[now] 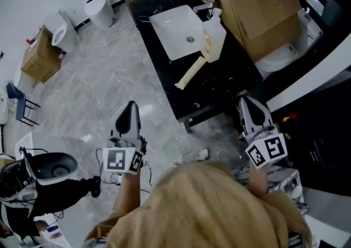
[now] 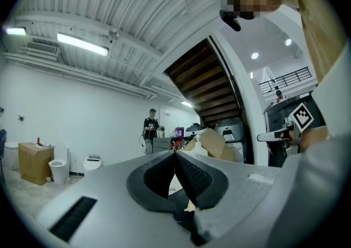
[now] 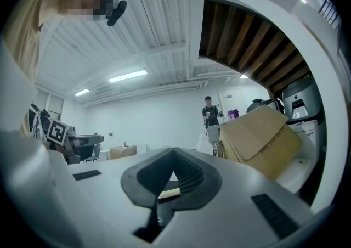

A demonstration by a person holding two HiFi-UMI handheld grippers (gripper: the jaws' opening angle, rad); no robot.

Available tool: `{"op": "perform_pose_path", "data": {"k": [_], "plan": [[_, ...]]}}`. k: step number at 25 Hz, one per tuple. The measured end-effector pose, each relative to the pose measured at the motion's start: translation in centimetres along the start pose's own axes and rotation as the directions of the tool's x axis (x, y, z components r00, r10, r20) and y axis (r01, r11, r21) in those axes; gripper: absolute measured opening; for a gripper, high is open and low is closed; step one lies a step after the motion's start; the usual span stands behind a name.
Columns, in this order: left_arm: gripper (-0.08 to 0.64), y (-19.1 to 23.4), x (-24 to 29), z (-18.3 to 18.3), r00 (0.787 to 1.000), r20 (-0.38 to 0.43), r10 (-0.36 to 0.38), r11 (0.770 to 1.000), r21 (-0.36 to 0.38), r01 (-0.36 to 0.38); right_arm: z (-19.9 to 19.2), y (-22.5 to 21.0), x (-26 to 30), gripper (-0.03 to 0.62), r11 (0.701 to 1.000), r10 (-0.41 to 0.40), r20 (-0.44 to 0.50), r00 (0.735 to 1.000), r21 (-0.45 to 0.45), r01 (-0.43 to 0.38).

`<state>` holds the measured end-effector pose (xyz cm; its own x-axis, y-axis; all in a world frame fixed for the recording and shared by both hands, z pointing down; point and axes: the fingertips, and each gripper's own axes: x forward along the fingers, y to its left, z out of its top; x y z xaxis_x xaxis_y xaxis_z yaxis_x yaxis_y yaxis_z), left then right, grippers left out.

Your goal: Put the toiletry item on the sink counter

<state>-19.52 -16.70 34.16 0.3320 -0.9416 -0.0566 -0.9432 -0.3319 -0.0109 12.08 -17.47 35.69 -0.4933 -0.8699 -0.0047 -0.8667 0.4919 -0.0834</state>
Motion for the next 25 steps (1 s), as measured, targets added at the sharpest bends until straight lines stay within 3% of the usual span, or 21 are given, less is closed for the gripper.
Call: {"op": "perform_pose_path", "data": {"k": [25], "plan": [[0.005, 0.25, 0.25, -0.67, 1.0, -0.001, -0.005, 1.0, -0.013, 0.005, -0.81, 0.02, 0.39, 0.002, 1.0, -0.01, 0.0, 1.0, 0.013, 0.01]]}}
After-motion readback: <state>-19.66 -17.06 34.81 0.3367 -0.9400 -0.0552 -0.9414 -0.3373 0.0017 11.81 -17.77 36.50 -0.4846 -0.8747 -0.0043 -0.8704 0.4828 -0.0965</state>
